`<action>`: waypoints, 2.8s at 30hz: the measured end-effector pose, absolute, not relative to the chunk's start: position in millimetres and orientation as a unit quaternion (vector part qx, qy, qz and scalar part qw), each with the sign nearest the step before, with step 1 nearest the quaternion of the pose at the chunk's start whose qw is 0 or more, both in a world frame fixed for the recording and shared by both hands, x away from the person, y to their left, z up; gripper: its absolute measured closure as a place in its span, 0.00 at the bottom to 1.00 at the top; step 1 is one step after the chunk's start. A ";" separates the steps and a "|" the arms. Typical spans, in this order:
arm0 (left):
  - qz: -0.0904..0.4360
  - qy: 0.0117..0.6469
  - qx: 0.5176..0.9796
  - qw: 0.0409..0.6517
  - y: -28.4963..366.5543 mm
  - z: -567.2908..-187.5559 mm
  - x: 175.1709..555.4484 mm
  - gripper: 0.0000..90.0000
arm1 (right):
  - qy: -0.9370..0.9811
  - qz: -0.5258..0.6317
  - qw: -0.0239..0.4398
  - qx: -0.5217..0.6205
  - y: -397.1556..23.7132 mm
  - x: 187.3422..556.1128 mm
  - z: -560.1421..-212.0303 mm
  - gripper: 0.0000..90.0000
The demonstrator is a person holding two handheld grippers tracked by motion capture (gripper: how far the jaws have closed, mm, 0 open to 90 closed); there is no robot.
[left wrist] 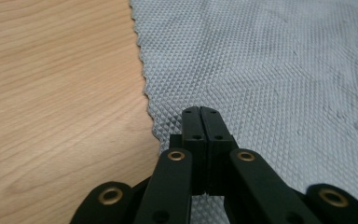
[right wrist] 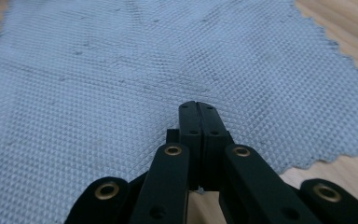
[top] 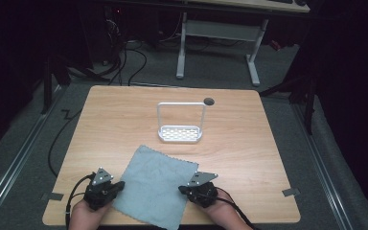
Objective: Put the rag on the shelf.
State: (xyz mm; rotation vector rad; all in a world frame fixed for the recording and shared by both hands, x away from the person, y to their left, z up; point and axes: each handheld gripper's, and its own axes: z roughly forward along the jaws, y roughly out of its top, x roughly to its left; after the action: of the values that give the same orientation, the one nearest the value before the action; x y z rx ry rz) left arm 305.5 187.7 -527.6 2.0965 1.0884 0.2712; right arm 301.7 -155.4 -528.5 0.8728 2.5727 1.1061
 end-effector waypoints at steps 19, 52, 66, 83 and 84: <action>0.028 0.331 0.853 0.403 107.2 -529.6 292.0 0.99 | 0.836 0.355 0.148 0.391 -241.0 308.9 -526.4 1.00; 0.135 0.416 0.808 0.396 101.8 -524.5 370.3 0.65 | 0.804 0.393 0.183 0.407 -261.2 305.2 -518.7 0.79; 0.159 0.412 0.809 0.387 78.7 -533.5 383.0 0.90 | 0.779 0.397 0.192 0.445 -258.1 326.6 -518.1 0.65; 0.133 0.413 0.806 0.403 84.3 -534.9 383.4 0.99 | 0.796 0.339 0.209 0.456 -228.9 376.6 -529.7 0.98; 0.133 0.413 0.806 0.403 84.7 -534.7 383.5 1.00 | 0.796 0.337 0.212 0.455 -227.9 376.0 -529.7 0.98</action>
State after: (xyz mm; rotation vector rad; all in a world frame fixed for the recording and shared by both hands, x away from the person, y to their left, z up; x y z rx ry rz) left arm 383.5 84.7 -534.7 2.0371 1.0424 0.3361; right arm 376.0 -227.9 -529.7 1.2642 2.2118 0.9369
